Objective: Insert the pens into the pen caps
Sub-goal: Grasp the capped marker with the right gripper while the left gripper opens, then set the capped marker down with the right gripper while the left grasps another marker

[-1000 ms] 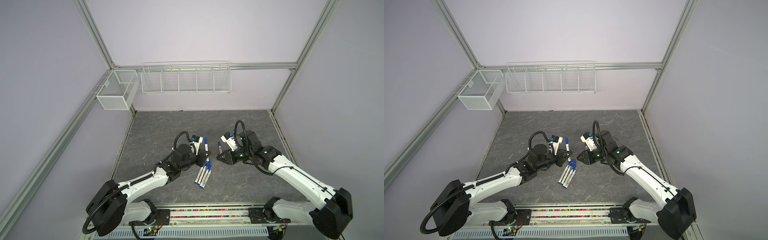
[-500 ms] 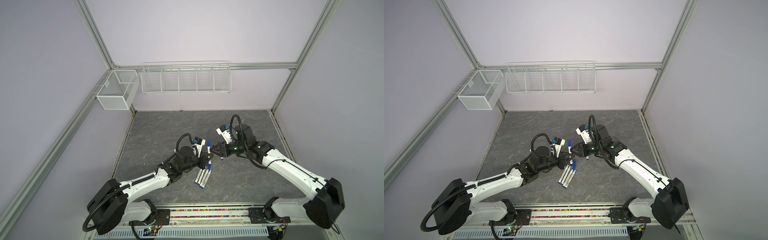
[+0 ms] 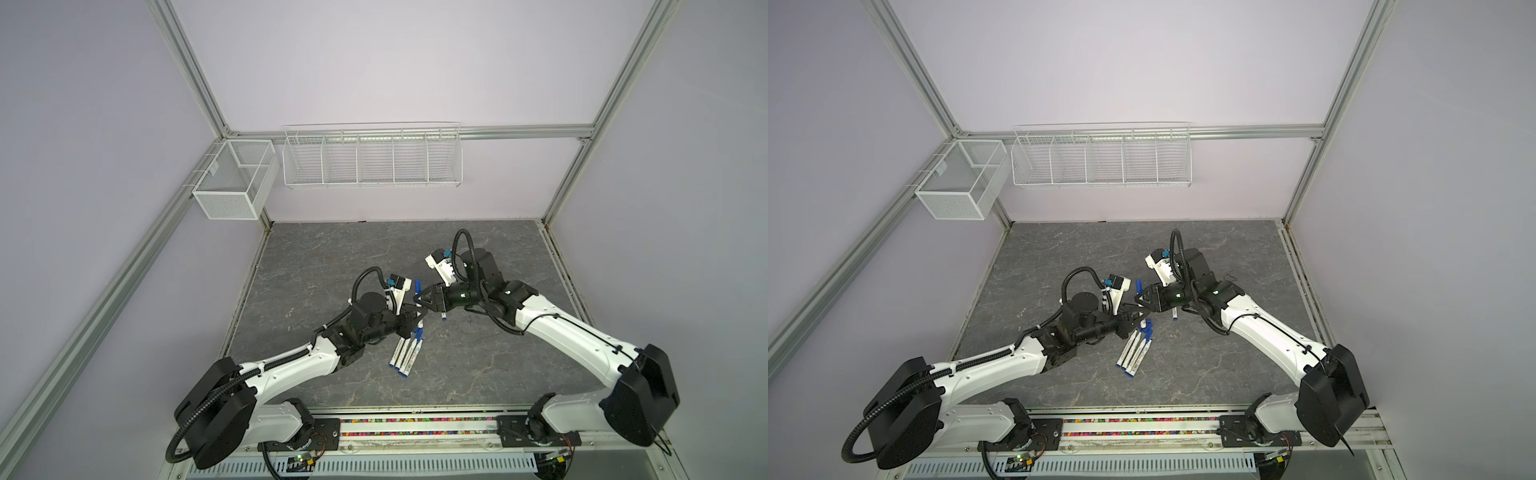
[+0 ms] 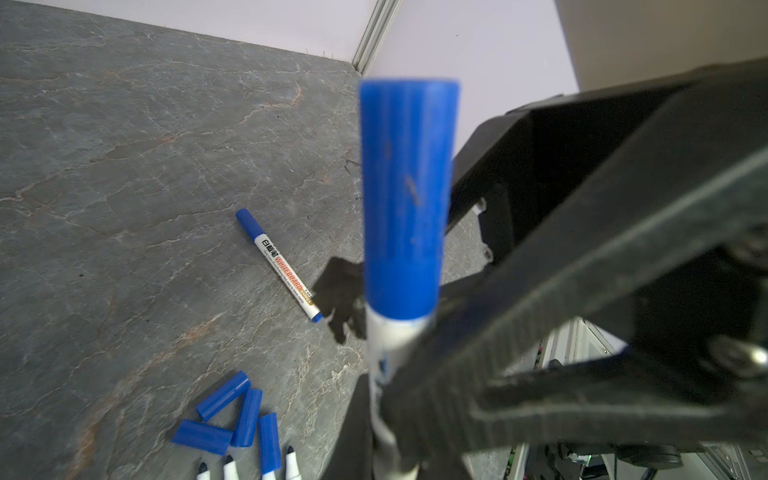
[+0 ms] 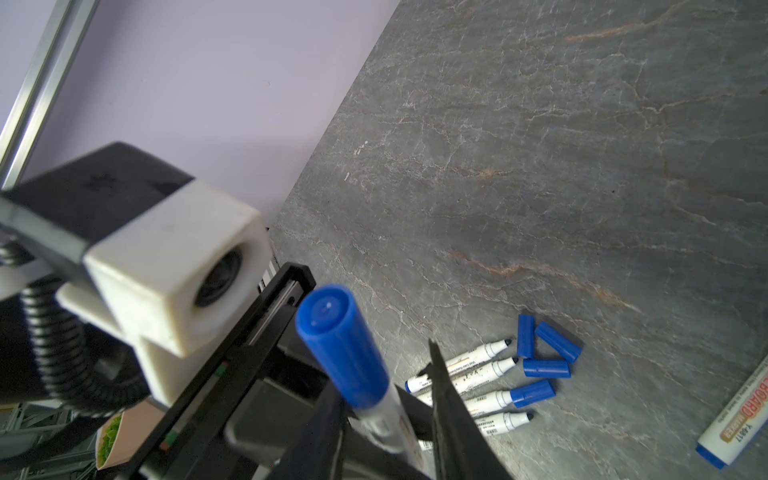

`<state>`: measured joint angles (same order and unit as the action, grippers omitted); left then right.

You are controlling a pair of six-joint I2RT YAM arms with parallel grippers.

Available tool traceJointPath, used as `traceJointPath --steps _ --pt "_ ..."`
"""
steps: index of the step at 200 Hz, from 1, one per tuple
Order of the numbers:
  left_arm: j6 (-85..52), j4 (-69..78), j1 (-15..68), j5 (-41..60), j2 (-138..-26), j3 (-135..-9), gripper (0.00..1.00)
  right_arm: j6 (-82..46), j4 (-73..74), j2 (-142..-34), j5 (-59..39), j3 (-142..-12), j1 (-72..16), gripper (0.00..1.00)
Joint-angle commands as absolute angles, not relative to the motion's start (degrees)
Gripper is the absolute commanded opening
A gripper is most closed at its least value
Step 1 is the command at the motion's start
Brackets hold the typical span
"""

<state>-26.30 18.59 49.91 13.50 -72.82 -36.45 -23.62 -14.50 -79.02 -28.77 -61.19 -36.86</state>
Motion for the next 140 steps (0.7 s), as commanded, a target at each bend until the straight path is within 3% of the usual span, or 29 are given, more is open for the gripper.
traceJointPath --steps 1,45,67,84,93,103,123,140 --pt "-26.2 20.7 50.2 14.2 -73.3 -36.7 0.0 -24.8 -11.6 -79.7 -29.8 -61.1 -37.3 0.31" --pt "-26.2 20.8 50.2 13.6 -73.3 -36.7 0.0 -24.8 -11.4 -79.6 -30.1 -60.7 -37.3 0.15" --pt "-26.4 20.1 50.2 12.5 -73.4 -36.7 0.0 -24.9 -11.4 -79.3 -29.9 -60.6 -37.2 0.12" --pt "-26.1 17.9 50.2 12.0 -73.2 -36.8 0.16 -26.0 -11.8 -79.2 -29.4 -60.6 -36.5 0.11" --pt "-25.7 16.2 50.2 11.9 -73.0 -37.0 0.33 -26.7 -12.4 -79.2 -29.0 -60.6 -35.8 0.11" --pt "-25.1 14.0 50.2 11.9 -72.4 -37.0 0.43 -26.9 -13.6 -79.4 -28.2 -60.6 -35.0 0.1" --pt "-23.3 8.7 50.2 11.1 -70.9 -36.8 0.58 -25.8 -17.6 -80.1 -25.7 -60.8 -33.0 0.1" --pt "-22.3 4.3 50.1 8.8 -69.2 -36.1 0.62 -24.6 -22.7 -82.2 -23.6 -61.9 -30.4 0.09"
